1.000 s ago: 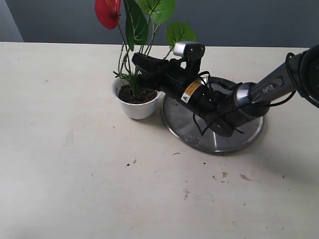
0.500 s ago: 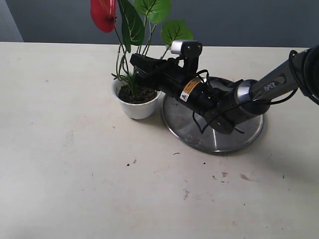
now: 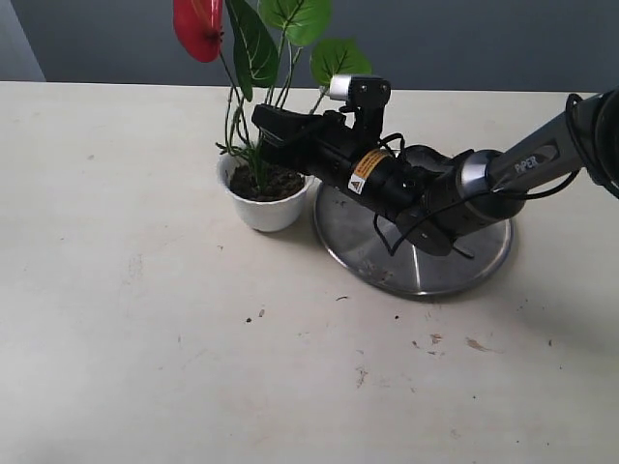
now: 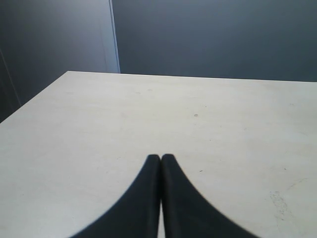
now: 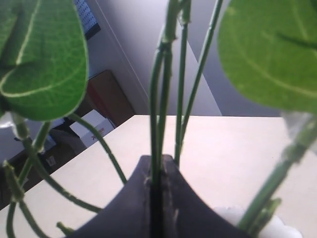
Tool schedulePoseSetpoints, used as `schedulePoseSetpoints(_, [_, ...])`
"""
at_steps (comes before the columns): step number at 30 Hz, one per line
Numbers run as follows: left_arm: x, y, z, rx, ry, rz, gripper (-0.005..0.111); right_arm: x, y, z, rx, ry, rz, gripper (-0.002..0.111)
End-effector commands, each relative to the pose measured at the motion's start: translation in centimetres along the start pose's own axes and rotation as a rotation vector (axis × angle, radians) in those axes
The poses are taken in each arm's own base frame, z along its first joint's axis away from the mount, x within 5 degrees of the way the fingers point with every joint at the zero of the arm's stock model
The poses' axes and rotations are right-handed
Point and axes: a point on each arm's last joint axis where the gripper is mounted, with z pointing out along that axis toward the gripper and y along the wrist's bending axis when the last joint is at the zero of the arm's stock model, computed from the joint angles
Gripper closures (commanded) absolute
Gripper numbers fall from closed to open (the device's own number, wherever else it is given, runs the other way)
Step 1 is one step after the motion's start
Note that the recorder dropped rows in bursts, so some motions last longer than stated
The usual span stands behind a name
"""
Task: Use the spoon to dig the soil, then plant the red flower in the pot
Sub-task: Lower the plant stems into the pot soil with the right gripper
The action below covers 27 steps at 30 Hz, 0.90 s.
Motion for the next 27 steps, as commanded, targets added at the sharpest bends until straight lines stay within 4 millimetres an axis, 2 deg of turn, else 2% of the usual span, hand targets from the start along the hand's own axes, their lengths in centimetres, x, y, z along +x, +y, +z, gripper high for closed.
schedulePoseSetpoints(1, [0.0,0.0,0.0,0.003,-0.006,0.0,0.106,3.6,-1.2,-0.8,0.091,0.247,0.0,0.109])
schedulePoseSetpoints(27, [0.1,0.0,0.0,0.002,-0.004,0.0,0.106,4.9,-1.8,-1.3,0.164,0.391,0.038,0.109])
